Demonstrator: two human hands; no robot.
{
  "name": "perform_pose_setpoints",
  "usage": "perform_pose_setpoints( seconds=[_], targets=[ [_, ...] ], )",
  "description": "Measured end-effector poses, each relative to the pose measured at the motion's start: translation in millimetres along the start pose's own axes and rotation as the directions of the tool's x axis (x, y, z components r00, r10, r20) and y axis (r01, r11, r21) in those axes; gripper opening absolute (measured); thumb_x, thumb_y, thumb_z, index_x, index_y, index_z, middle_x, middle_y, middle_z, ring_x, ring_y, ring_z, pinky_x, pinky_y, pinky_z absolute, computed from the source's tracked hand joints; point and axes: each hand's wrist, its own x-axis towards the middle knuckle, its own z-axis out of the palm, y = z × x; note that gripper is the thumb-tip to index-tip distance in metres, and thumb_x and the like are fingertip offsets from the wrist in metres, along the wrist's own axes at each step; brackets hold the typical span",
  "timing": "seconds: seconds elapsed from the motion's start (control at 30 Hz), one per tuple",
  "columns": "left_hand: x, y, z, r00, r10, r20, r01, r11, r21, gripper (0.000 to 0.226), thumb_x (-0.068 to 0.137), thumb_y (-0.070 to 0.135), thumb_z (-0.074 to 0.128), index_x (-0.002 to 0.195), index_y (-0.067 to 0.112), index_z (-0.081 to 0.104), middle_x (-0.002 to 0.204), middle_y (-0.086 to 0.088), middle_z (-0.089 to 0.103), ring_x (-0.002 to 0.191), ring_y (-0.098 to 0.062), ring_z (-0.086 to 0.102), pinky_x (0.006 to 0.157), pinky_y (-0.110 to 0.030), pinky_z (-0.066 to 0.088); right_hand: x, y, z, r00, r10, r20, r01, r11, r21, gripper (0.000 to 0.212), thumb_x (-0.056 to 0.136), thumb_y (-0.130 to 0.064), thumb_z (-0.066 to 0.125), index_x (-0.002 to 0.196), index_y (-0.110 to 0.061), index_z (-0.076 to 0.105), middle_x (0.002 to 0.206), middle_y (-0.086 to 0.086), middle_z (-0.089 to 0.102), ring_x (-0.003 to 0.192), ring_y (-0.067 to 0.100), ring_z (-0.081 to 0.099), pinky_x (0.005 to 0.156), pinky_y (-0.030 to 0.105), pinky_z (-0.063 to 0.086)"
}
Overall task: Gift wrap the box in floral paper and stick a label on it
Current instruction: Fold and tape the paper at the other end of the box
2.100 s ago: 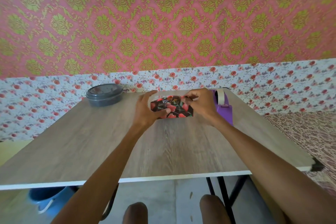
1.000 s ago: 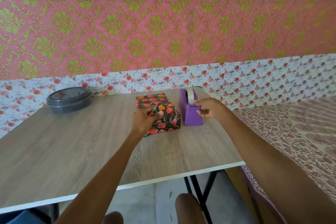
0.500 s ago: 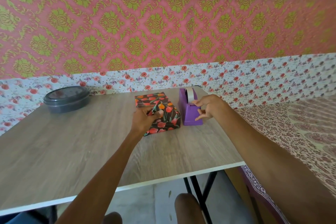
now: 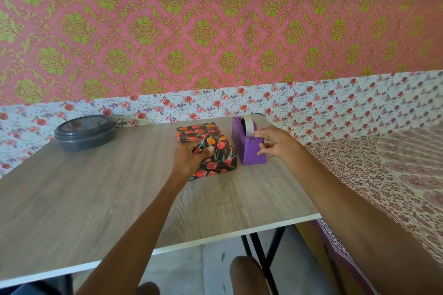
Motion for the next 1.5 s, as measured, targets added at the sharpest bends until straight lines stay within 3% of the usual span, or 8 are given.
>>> perform_pose_setpoints(
  seconds=[0.4,0.63,0.8,0.97,1.1,1.2,1.33,1.5],
  targets=[
    [1.8,-1.8,1.9,1.000,0.005,-0.002,-0.005,0.999,0.032,0.022,0.087,0.040,0.070,0.095,0.019,0.072,0.095,0.003,0.075,0.082,-0.012,0.071,0.077,-0.029,0.059,4.5,21.8,-11.1,0.992,-0.126,-0.011,0.122,0.977,-0.173,0.008,0.084,0.003,0.070,0.080,0.001,0.064,0.073,0.011,0.059,0.065,0.015,0.055,0.090,0.038,0.056],
    [1.2,-2.0,1.8,1.000,0.010,-0.009,-0.010,1.000,0.026,0.026,0.087,0.041,0.069,0.101,0.020,0.072,0.097,0.005,0.073,0.085,-0.013,0.070,0.079,-0.029,0.058,13.2,23.2,-15.3,0.970,-0.233,-0.071,0.178,0.877,-0.446,0.021,0.078,-0.001,0.078,0.093,0.007,0.066,0.085,0.014,0.070,0.069,0.017,0.069,0.066,0.024,0.060],
    [1.7,-0.9,1.8,1.000,0.006,0.006,-0.006,0.999,0.033,0.026,0.087,0.043,0.068,0.100,0.021,0.071,0.096,0.005,0.073,0.084,-0.013,0.070,0.078,-0.029,0.059,7.6,32.1,-17.4,0.924,-0.350,-0.156,0.242,0.848,-0.471,0.017,0.084,-0.008,0.075,0.080,-0.009,0.059,0.080,0.010,0.068,0.079,0.023,0.072,0.075,0.037,0.061],
    [0.2,1.9,0.1,1.000,-0.016,0.015,0.015,0.999,0.050,0.029,0.087,0.046,0.068,0.088,0.017,0.070,0.087,0.006,0.073,0.080,-0.012,0.070,0.073,-0.029,0.059,-5.1,48.5,-15.5,0.781,-0.625,0.018,0.495,0.600,-0.628,0.009,0.085,-0.012,0.074,0.077,-0.016,0.074,0.072,0.004,0.073,0.061,0.017,0.072,0.064,0.034,0.061],
    [-1.7,4.6,-0.3,1.000,-0.018,-0.006,0.018,0.998,0.068,0.022,0.087,0.043,0.069,0.086,0.021,0.068,0.089,0.006,0.073,0.080,-0.010,0.069,0.069,-0.022,0.055,-30.0,62.6,-2.0,0.710,-0.620,0.334,0.685,0.498,-0.531,0.003,0.086,-0.009,0.073,0.086,-0.009,0.077,0.072,0.008,0.074,0.048,0.008,0.064,0.050,0.022,0.054],
    [-0.6,6.3,-0.5,1.000,-0.024,-0.011,0.025,0.996,0.085,0.020,0.086,0.041,0.071,0.082,0.022,0.067,0.084,0.004,0.072,0.076,-0.012,0.069,0.064,-0.024,0.053,-31.3,69.7,7.9,0.582,-0.641,0.500,0.775,0.250,-0.580,0.017,0.087,-0.017,0.073,0.104,-0.018,0.076,0.076,0.000,0.075,0.053,0.001,0.062,0.060,0.024,0.056],
    [1.1,5.0,0.6,0.999,-0.031,-0.007,0.032,0.997,0.064,0.020,0.085,0.042,0.072,0.076,0.026,0.065,0.084,0.003,0.073,0.075,-0.014,0.069,0.070,-0.030,0.056,-30.8,74.8,18.8,0.565,-0.527,0.635,0.730,-0.041,-0.683,0.093,0.087,-0.014,0.071,0.154,-0.038,0.011,0.076,-0.008,0.070,0.061,-0.001,0.060,0.065,0.024,0.056],
    [3.9,-0.3,1.0,0.998,-0.057,-0.011,0.057,0.997,0.043,0.039,0.081,0.049,0.073,0.061,0.019,0.057,0.066,-0.009,0.067,0.056,-0.018,0.056,0.058,-0.032,0.043,-26.2,79.1,25.7,0.523,-0.597,0.608,0.726,-0.061,-0.685,0.105,0.086,-0.019,0.073,0.155,-0.032,-0.005,0.080,-0.007,0.071,0.064,0.005,0.064,0.062,0.027,0.058]
  ],
)
